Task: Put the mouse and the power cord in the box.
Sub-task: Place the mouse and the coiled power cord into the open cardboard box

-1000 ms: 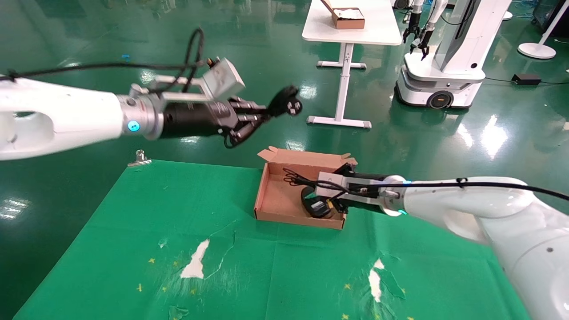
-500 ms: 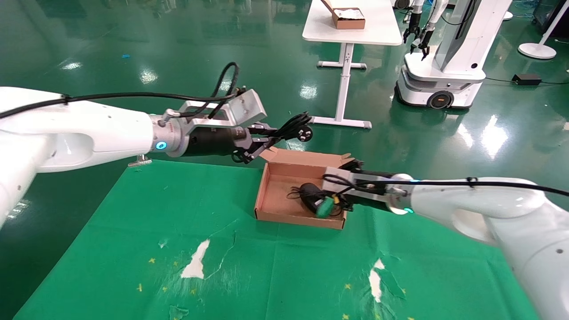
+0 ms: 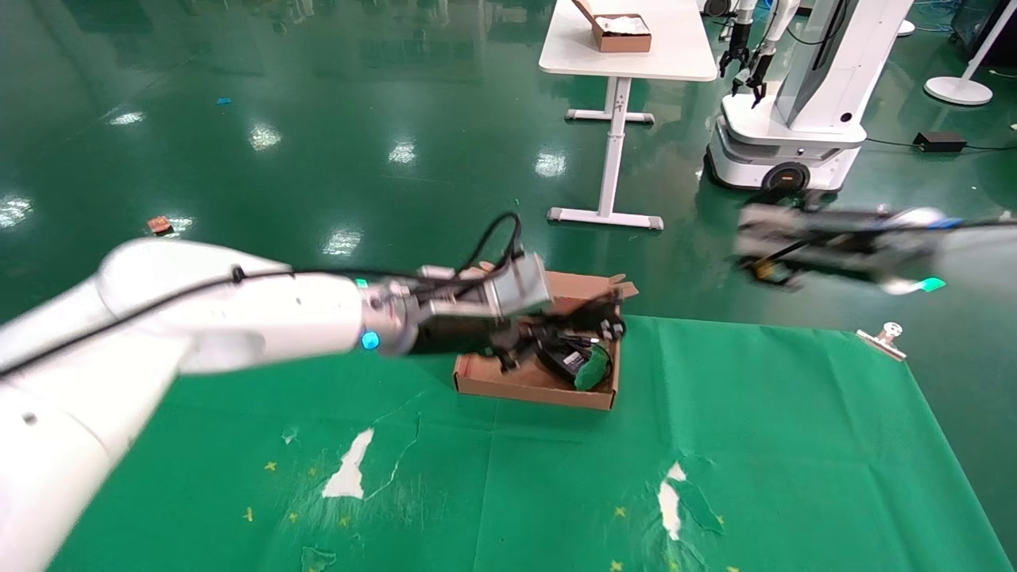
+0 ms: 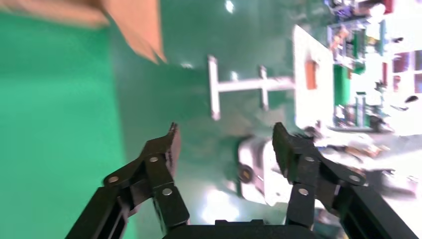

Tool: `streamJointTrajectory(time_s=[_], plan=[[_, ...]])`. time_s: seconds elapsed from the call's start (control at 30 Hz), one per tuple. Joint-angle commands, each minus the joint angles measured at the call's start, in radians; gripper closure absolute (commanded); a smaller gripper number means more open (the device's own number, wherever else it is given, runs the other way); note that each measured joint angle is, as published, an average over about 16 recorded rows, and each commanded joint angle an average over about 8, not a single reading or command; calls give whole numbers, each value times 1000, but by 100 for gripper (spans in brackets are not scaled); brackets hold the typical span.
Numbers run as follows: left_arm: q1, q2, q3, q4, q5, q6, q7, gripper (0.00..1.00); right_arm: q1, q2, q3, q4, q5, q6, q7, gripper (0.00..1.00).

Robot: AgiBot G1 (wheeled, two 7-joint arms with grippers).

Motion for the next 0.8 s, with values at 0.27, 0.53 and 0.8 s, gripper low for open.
streamJointTrajectory(time_s=[0.27,0.53,0.8], plan=[[61,0,128,-74,-61,-122,-143,100,73,53,-15,-24,-24,-50,-25,0],[73,2,247,-94,-90,-266,-254,100,80,49,-16,-38,-25,-55,-32,0],[67,4,342,-109,-113,-375,-346,40,84,49,-15,-45,-24,-56,-37,0]])
